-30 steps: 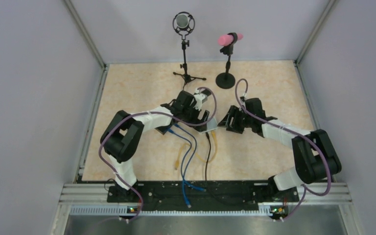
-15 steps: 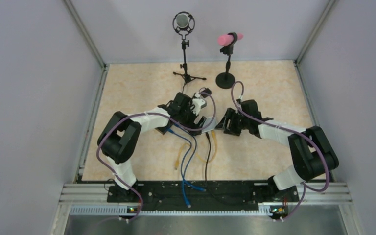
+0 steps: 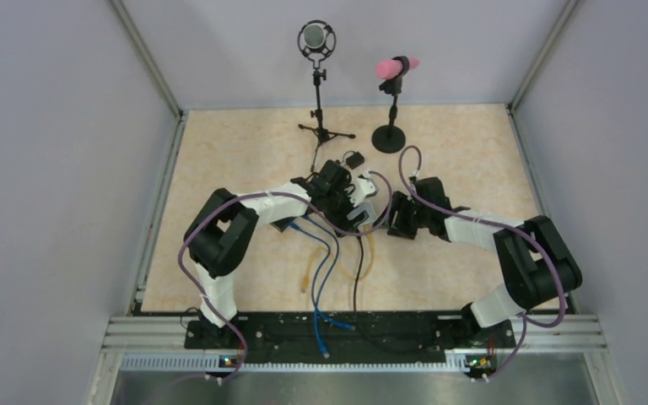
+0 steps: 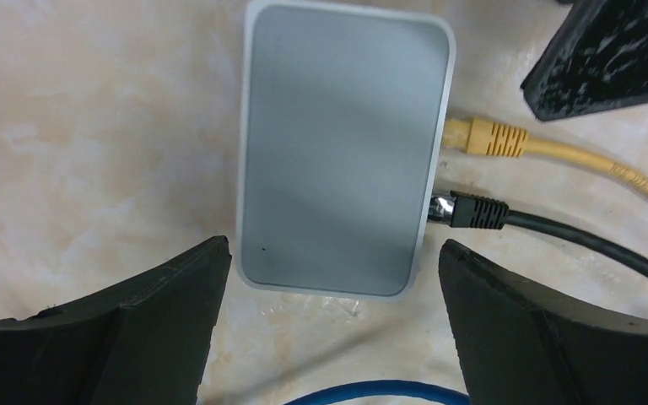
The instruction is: Pull the plug from the switch port
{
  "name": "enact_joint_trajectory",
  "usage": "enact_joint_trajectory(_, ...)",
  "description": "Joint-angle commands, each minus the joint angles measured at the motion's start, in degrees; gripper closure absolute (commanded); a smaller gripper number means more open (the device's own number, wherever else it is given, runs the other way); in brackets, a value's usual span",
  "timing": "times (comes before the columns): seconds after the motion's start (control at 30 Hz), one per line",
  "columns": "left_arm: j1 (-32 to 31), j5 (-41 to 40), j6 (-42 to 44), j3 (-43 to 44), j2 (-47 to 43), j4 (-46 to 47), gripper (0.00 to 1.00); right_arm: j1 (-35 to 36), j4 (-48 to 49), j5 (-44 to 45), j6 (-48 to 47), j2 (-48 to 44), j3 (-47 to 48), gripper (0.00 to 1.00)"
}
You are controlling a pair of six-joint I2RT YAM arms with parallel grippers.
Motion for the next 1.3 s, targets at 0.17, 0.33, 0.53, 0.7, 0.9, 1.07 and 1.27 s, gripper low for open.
enact_joint_trajectory(0.17,-0.32,-2.63,3.82,0.34,1.13,-1.99,0.02,0.50,2.79,0.66,1.19,0.12,-0.85,0.42)
enact_joint_trajectory(0.33,-0.31,-3.93,2.31,2.40,3.43,-3.18,0.13,0.50,4.73,-0.98,1.60,1.01,-1.10,0.42)
enact_joint_trajectory(0.53,-0.37,-2.49,0.55,3.44,5.05,-3.09,0.15,0.52,6.34,-2.04,2.22,2.56,-1.34,0.43)
enact_joint_trajectory(0.7,-0.40,-2.97,0.83,3.13,6.12,-3.28,0.21,0.48,6.70,-2.14,2.24,3.12,-1.77,0.43)
enact_joint_trajectory(0.9,-0.41,-2.86,-0.26,2.69,6.81,-3.64,0.55,0.50,7.35,-2.81,2.23,4.70,-1.56,0.44)
enact_joint_trajectory(1.07,-0.40,-2.20,-2.66,2.72,6.95,-4.11,0.75,0.49,8.30,-3.24,2.30,5.89,-1.22,0.46)
enact_joint_trajectory(1.27,-0.31,0.28,-4.64,1.13,3.42,-3.32,0.83,0.50,12.71,-5.73,3.75,7.66,-2.19,0.53)
